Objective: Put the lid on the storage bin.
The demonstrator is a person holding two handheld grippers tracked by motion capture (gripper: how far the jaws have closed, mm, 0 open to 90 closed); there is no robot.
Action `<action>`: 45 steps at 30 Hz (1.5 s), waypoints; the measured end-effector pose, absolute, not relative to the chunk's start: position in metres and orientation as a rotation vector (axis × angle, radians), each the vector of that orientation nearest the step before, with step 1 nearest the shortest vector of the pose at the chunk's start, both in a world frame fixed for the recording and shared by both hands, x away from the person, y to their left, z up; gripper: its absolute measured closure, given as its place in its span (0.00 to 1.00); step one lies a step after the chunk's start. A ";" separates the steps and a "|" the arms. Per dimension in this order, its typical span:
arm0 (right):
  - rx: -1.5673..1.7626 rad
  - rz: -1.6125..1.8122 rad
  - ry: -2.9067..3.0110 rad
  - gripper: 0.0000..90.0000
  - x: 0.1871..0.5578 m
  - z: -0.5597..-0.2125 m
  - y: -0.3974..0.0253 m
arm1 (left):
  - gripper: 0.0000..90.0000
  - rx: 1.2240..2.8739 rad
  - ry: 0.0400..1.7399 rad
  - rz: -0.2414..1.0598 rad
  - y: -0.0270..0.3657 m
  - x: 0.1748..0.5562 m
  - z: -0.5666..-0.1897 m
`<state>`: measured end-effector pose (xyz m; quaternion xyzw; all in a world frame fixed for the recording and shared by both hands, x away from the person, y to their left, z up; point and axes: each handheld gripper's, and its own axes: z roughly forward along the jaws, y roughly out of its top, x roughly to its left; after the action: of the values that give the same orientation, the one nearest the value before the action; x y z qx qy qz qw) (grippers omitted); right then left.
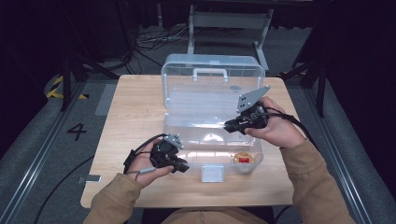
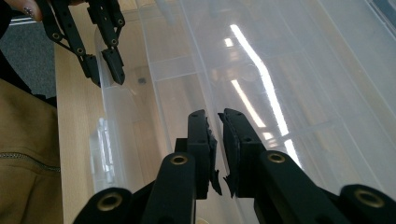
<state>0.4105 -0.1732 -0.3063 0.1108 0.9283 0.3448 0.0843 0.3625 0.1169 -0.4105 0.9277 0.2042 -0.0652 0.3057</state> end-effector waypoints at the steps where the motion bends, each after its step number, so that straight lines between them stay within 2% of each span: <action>1: 0.324 1.027 2.771 0.91 0.410 -0.306 -0.173 | 0.84 2.456 0.539 -0.172 0.117 0.363 -0.411; 45: 0.279 1.011 2.806 0.94 0.395 -0.317 -0.174 | 0.83 2.436 0.574 -0.188 0.118 0.362 -0.411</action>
<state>0.3953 -0.1740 -0.3165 0.0928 0.9342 0.3366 0.0731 0.3621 0.1182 -0.4114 0.9226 0.2175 -0.0710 0.3106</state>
